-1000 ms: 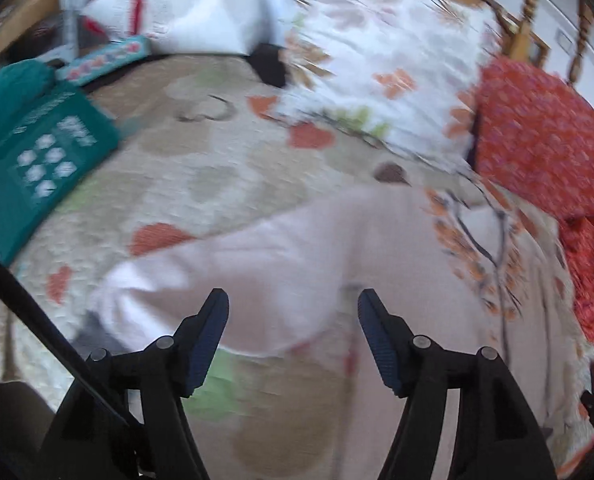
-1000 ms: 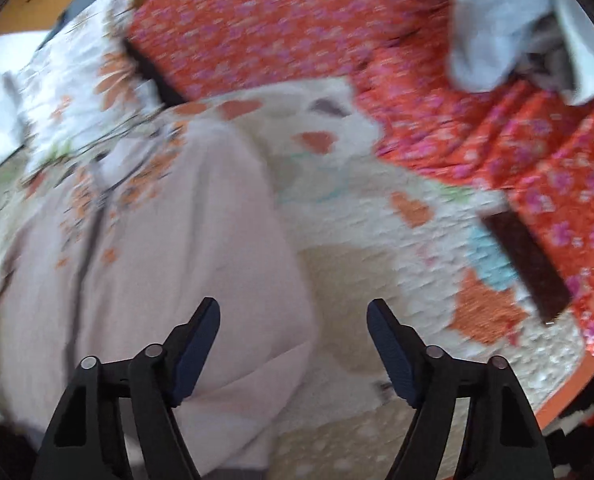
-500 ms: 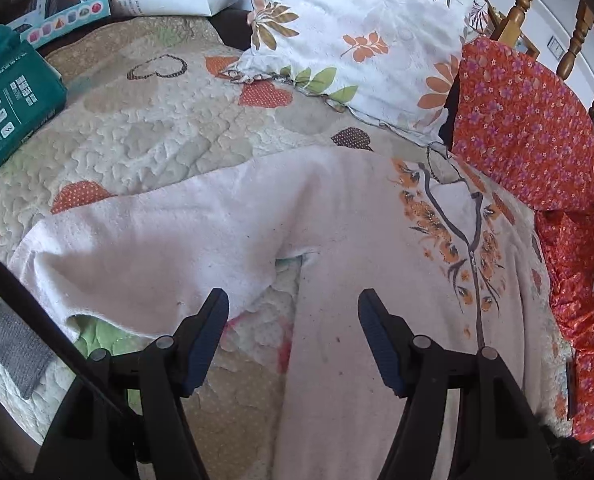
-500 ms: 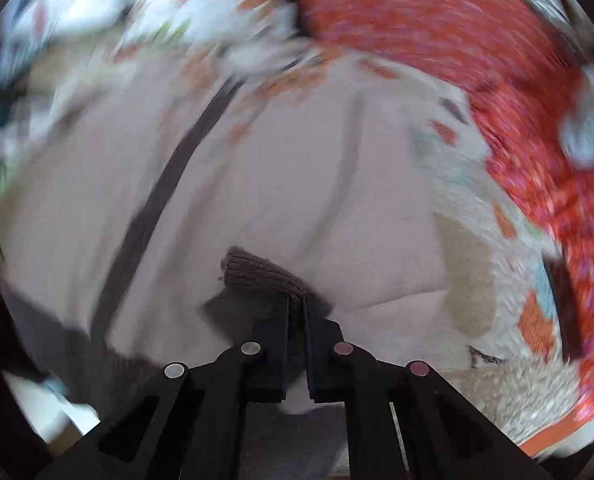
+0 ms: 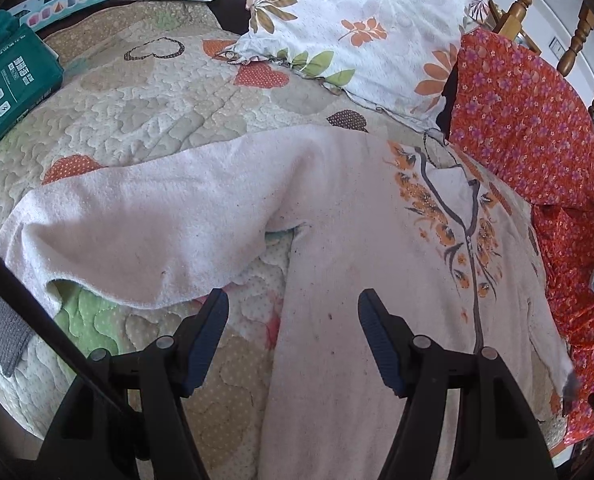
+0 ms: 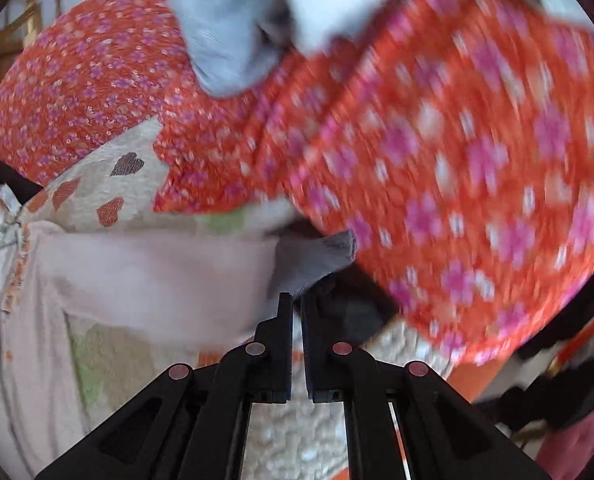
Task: Fold small clothes
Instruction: 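Grasp the grey sleeve cuff with the right gripper and lift it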
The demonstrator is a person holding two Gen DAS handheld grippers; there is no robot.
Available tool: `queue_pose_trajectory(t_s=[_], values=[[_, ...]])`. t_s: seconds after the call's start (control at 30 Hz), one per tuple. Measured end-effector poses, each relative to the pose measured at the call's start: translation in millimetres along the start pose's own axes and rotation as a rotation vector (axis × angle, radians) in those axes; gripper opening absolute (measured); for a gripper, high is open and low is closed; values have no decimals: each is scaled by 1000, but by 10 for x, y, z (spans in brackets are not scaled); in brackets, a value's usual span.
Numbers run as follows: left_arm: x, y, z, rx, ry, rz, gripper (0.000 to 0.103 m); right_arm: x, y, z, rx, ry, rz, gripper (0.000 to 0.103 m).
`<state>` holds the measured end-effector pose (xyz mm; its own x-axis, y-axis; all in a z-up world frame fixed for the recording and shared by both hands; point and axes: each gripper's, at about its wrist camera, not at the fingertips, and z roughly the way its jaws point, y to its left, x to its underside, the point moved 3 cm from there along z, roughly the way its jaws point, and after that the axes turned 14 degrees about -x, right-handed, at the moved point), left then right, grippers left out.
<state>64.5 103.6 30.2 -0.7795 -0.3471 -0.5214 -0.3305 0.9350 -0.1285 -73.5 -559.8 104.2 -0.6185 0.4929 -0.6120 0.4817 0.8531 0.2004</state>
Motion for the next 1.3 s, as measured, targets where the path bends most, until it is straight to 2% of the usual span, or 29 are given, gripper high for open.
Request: queue_pose_trajectory(t_s=[0.07, 0.13, 0.17, 0.23, 0.27, 0.3, 0.4, 0.43, 0.6, 0.73, 0.83, 0.87, 0.9, 1.0, 1.1, 1.23, 1.3], values=[[7, -5, 13, -1, 5, 5, 66, 154, -109, -96, -63, 41, 40, 5], [8, -27, 24, 12, 16, 9, 66, 308, -173, -180, -74, 66, 56, 6], [13, -48, 28, 18, 21, 10, 66, 354, -208, -217, -78, 73, 53, 10], [33, -96, 31, 36, 34, 19, 66, 403, -256, -244, -100, 76, 50, 28], [48, -125, 29, 42, 36, 27, 66, 402, -285, -230, -111, 67, 63, 45], [61, -153, 24, 43, 36, 35, 66, 391, -310, -202, -132, 55, 92, 52], [102, -225, 9, 37, 25, 61, 67, 364, -310, 89, -262, 54, 237, 53], [111, -240, 5, 35, 19, 68, 67, 371, -314, 233, -281, 63, 286, 53], [111, -256, 13, 32, 2, 85, 68, 441, -332, 835, -293, 80, 484, 53], [80, -242, 47, 68, 20, 78, 68, 279, -203, 976, -227, 29, 455, 57], [33, -223, 47, 84, 27, 73, 68, 163, -163, 1087, -155, 15, 443, 57], [5, -212, 37, 90, 27, 68, 68, 140, -154, 1123, -142, 18, 442, 44], [-35, -191, 18, 99, 23, 61, 68, 117, -144, 1142, -117, 22, 429, 7], [-221, -4, -80, 99, -27, 5, 68, 15, 8, 1160, -80, 38, 394, 5], [-400, 283, -138, 60, -52, -66, 70, -182, 395, 1043, -127, 8, 306, 5], [-516, 602, -189, 61, -48, -153, 71, -461, 1452, 959, -306, 12, 146, 5], [-548, 726, -233, 59, -63, -177, 71, -490, 2235, 970, -392, 35, 8, 5]])
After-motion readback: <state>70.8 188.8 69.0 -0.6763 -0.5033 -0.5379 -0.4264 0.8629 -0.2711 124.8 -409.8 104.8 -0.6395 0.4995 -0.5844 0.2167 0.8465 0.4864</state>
